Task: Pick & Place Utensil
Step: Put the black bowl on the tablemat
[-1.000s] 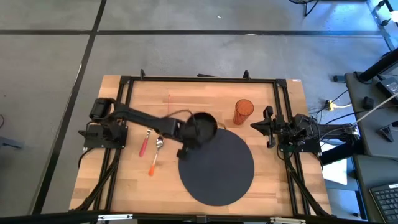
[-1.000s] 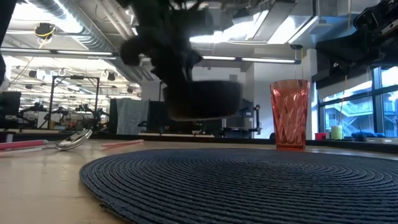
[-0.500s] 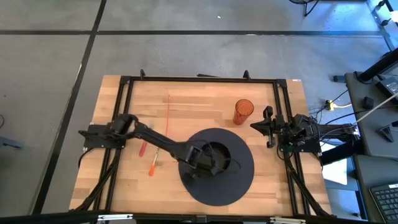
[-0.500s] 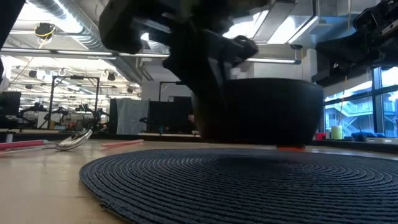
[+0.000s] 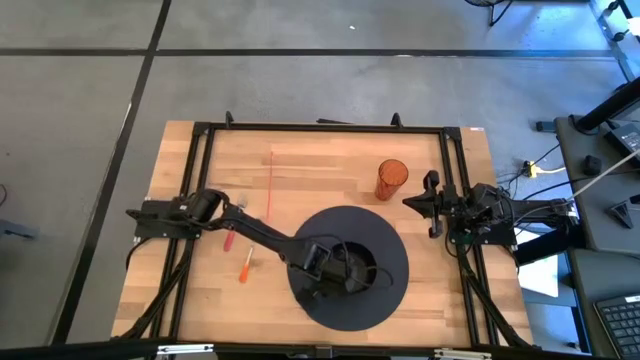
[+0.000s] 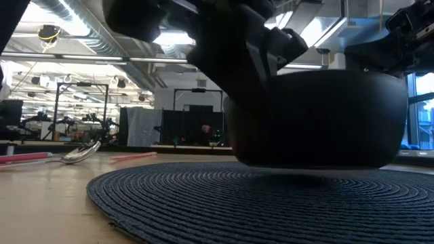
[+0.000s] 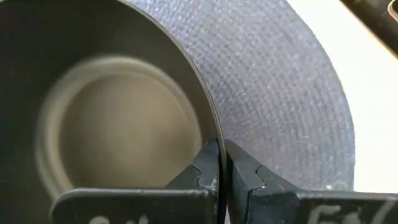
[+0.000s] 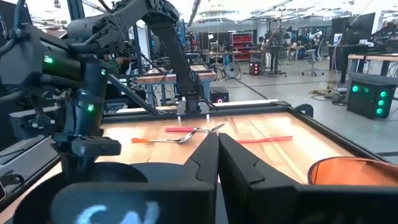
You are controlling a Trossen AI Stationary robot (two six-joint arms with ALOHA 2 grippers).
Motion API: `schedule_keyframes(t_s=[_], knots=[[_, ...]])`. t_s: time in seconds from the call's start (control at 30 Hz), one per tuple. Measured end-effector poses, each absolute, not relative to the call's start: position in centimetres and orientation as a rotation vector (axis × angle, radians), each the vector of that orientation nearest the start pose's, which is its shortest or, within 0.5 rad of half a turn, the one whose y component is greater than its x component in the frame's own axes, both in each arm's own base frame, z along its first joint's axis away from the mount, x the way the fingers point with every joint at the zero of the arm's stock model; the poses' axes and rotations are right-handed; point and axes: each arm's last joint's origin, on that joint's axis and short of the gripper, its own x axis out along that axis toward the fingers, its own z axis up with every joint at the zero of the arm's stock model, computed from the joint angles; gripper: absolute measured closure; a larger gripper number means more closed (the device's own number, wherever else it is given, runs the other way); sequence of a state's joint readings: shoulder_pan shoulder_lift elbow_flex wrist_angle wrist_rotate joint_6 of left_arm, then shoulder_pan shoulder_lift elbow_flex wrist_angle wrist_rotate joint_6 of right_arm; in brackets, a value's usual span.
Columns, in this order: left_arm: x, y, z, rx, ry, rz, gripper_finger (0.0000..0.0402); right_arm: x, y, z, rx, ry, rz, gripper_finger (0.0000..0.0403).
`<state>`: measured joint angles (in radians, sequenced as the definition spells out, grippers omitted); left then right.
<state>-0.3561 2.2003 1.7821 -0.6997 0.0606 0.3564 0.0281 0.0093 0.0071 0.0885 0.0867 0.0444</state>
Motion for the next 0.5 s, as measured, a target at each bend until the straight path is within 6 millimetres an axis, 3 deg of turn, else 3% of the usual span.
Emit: schedule_keyframes(t_s=[0.33, 0.5], knots=[[44.0, -16.0, 17.1, 0.478, 1.080, -0.515, 0.0397, 9.7, 0.0, 17.4, 0.050, -0.092, -0.056, 0.0393], [44.1, -15.7, 17.0, 0.462, 1.090, -0.499, 0.0375, 9.7, 0.0, 17.4, 0.050, -0.092, -0.056, 0.0393]])
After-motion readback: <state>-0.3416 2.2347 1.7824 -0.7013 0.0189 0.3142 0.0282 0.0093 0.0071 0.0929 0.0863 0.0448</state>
